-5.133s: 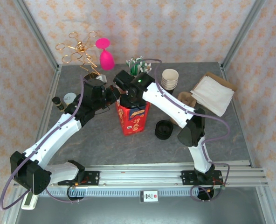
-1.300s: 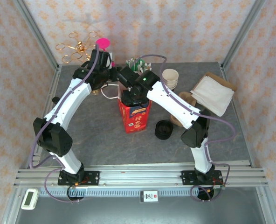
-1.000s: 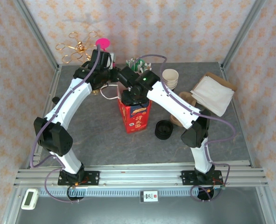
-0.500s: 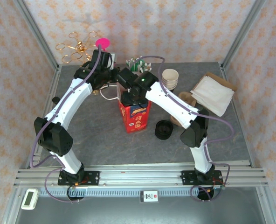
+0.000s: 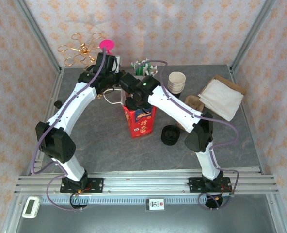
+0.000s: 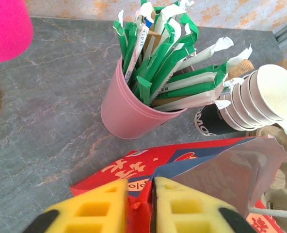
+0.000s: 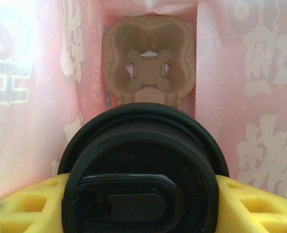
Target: Pack the takeout coffee
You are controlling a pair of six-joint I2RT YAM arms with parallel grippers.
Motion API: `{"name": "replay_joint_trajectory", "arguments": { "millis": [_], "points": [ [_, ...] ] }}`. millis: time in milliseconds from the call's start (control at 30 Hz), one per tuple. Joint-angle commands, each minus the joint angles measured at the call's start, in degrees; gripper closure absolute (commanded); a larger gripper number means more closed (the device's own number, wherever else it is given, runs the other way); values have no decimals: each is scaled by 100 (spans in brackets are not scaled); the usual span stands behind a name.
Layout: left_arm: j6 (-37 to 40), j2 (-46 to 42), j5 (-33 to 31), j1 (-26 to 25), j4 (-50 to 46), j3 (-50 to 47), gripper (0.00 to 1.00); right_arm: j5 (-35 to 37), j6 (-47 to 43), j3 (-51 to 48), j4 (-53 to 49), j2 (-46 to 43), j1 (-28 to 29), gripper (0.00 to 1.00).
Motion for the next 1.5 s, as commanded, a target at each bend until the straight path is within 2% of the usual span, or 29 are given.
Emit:
{"name": "replay_joint_trajectory", "arguments": {
  "millis": [0,100,200,300,433,633,767,1233,1467],
  "points": [
    [-66,-194,-133,-5,162,-101,77,262,-37,66,-127,198,8,55],
    [-116,-242,-97,-2,200,-109,68,279,-17,87,-128,229,1,55],
    [-183,-340,-185,-4,217,-146,67,265,-29,204,-124,285,-2,55],
    [-314,-470,-177,22,283,-205,61,249,-38,204,-128,343,-3,55],
    [-488,-661,-87,58,429,-352,61,251,-51,222,-127,404,-1,55],
    [-677,-763,-315,128,441,-504,61,251,-83,157,-126,467,-4,55],
    [-772,-801,-105,128,576,-676,61,225,-101,182,-128,528,-1,55],
    [-806,-784,-100,131,586,-791,62,288,-121,225,-126,711,-17,55],
    [-809,-900,-291,129,550,-816,61,254,-121,179,-125,808,-19,55]
  ]
}}
